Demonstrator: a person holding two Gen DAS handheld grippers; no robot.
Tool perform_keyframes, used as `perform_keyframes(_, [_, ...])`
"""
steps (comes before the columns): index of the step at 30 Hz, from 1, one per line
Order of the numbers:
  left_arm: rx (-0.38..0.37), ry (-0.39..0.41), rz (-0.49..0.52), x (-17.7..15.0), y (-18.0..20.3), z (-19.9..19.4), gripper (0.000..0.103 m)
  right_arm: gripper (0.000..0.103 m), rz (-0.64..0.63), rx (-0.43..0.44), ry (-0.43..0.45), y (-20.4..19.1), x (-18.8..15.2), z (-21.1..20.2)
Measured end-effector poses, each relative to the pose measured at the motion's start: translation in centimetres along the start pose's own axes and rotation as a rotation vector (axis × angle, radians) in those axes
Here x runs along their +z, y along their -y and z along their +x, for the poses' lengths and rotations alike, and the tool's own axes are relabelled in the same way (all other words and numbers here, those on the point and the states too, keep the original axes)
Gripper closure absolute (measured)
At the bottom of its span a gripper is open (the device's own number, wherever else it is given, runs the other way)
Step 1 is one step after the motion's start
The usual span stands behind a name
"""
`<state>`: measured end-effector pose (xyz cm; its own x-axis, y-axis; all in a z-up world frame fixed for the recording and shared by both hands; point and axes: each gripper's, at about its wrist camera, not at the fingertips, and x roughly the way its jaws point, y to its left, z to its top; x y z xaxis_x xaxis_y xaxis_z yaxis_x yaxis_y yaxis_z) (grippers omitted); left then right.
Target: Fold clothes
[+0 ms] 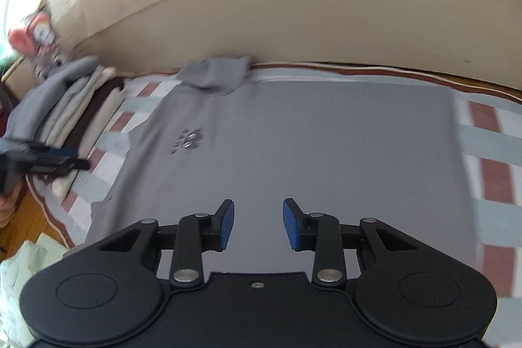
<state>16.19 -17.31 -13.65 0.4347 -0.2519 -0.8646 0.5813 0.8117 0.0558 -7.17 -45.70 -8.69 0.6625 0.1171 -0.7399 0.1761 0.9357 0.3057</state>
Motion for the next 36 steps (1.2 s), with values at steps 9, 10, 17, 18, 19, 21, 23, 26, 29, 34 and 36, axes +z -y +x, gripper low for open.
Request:
perform_keyframes(9, [-0.071, -0.175, -0.286, -6.2, -5.3, 5.4, 0.058, 0.064, -0.053, 0.076, -0.093, -4.4, 0.4, 5.3])
perform_keyframes(10, [-0.062, -0.168, -0.28, -6.8, -5.1, 5.5, 0.057, 0.064, -0.057, 0.062, -0.098, -4.5, 0.4, 5.7])
perform_keyframes(17, [-0.059, -0.135, -0.265, -8.6, -4.5, 7.2, 0.042, 0.063, 0.002, -0.119, -0.115, 1.6, 1.2, 5.1])
perform_keyframes(18, [-0.058, -0.128, -0.276, -8.6, -4.5, 7.4, 0.034, 0.063, -0.006, -0.16, -0.115, 2.8, 1.2, 4.6])
perform_keyframes(19, [-0.055, -0.123, -0.287, -8.5, -4.4, 7.5, 0.033, 0.063, -0.021, -0.202, -0.111, 3.9, 1.1, 4.1])
perform_keyframes(21, [-0.042, -0.102, -0.293, -8.5, -4.3, 7.6, 0.04, 0.059, -0.03, -0.267, -0.097, 6.1, 0.7, 2.8])
perform_keyframes(23, [-0.027, -0.065, -0.251, -8.5, -3.8, 7.1, 0.09, 0.058, 0.009, -0.291, -0.079, 8.5, 0.0, 1.6])
perform_keyframes(26, [0.072, 0.007, -0.208, -8.3, -3.4, 5.5, 0.095, 0.058, 0.071, -0.311, -0.053, 11.2, -0.8, 0.5])
perform_keyframes(29, [0.226, 0.14, -0.266, -8.4, -4.5, 2.8, 0.095, 0.058, 0.09, -0.344, -0.054, 13.2, -1.4, -0.1])
perform_keyframes(34, [0.295, -0.059, -0.385, -10.3, -7.5, 6.0, 0.096, 0.057, 0.141, -0.391, -0.078, 15.6, -2.4, -0.7])
perform_keyframes(36, [0.27, -0.096, -0.435, -11.0, -8.2, 6.0, 0.094, 0.057, 0.167, -0.387, -0.102, 16.7, -2.8, -1.2])
